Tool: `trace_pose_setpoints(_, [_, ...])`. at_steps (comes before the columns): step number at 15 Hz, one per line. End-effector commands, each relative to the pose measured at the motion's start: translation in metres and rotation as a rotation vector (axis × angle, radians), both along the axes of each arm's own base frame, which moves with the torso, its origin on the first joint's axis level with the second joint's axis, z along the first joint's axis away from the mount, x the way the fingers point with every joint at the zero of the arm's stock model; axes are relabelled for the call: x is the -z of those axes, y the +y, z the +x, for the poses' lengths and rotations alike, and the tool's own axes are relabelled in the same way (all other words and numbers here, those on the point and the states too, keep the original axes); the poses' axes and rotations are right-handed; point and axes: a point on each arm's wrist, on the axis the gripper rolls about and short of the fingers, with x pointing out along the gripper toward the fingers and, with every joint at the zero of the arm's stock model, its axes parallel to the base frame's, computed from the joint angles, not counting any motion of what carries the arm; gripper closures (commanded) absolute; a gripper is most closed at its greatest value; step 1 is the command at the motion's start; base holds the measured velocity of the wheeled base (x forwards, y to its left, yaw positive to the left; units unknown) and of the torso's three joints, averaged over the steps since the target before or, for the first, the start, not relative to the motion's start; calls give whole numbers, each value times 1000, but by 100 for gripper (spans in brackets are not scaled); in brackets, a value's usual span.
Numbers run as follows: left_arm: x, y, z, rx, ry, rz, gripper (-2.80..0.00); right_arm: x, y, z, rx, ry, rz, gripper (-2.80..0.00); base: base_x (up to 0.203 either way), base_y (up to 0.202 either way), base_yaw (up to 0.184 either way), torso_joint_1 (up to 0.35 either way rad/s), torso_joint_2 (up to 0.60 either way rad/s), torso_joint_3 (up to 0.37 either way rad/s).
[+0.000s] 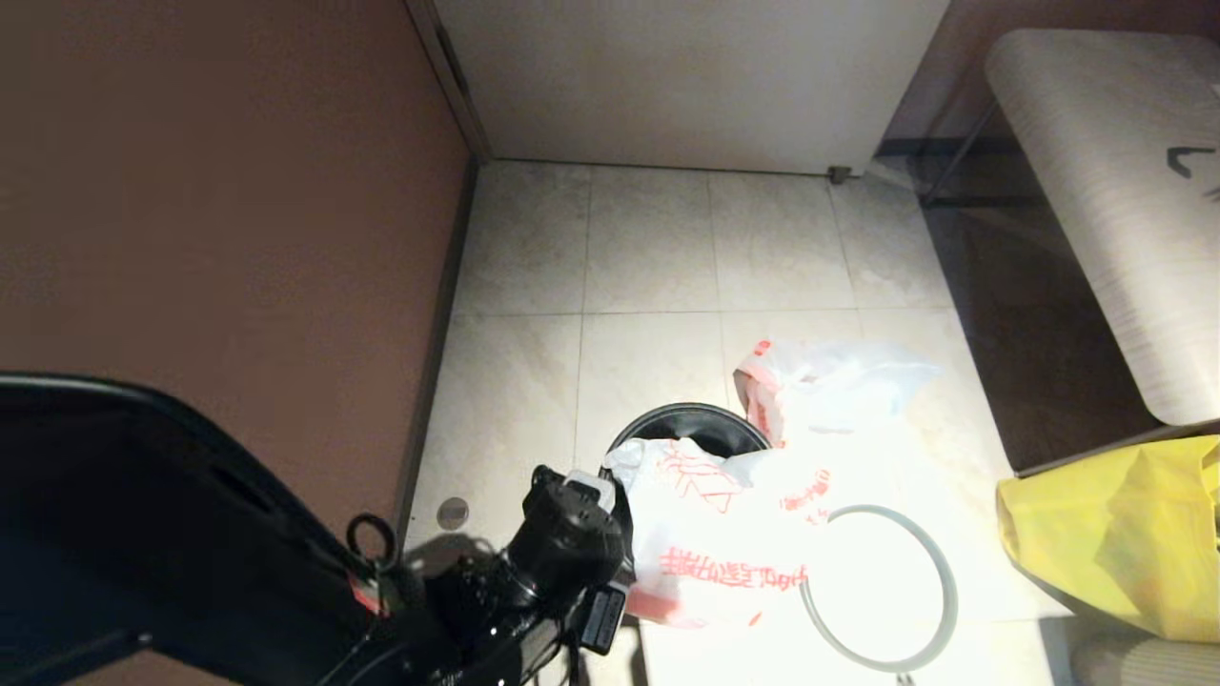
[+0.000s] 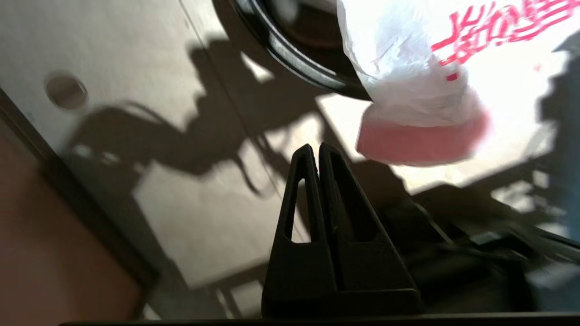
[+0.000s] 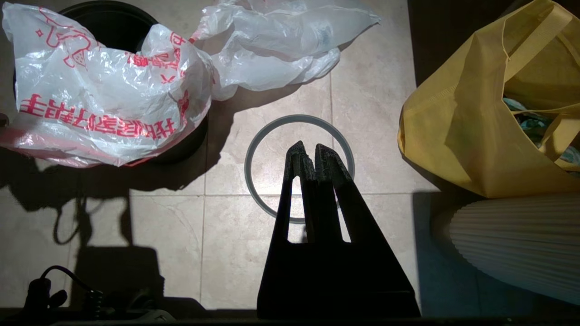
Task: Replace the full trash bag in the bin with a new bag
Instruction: Put the new garbage bag on the trash can
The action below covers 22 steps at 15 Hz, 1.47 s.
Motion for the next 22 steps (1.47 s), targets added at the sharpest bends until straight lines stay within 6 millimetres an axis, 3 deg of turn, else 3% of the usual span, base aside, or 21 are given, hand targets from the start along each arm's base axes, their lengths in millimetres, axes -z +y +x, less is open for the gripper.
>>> trace_pose_setpoints(1, [36, -8, 1, 31, -125, -26, 0, 0, 0, 0, 0, 1, 0, 0, 0, 0, 0, 0, 0, 0])
trace_pose_setpoints(2, [47, -7, 0, 47, -147, 8, 0, 0, 0, 0, 0, 1, 0, 0, 0, 0, 0, 0, 0, 0])
trace_pose_setpoints(3, [56, -8, 0, 60, -159, 33, -280, 0, 0, 0, 0, 1, 0, 0, 0, 0, 0, 0, 0, 0])
trace_pose_setpoints(6, [73, -15, 4, 110, -228, 58, -280, 0, 0, 0, 0, 1, 0, 0, 0, 0, 0, 0, 0, 0])
trace_pose_setpoints(9, [83, -21, -7, 186, -286, 81, -280, 0, 0, 0, 0, 1, 0, 0, 0, 0, 0, 0, 0, 0])
trace_pose_setpoints(17, [81, -4, -23, 168, -320, 69, -280, 0, 0, 0, 0, 1, 0, 0, 0, 0, 0, 0, 0, 0])
trace_pose_setpoints(22, [95, 2, -52, 250, -245, 146, -280, 0, 0, 0, 0, 1, 0, 0, 0, 0, 0, 0, 0, 0])
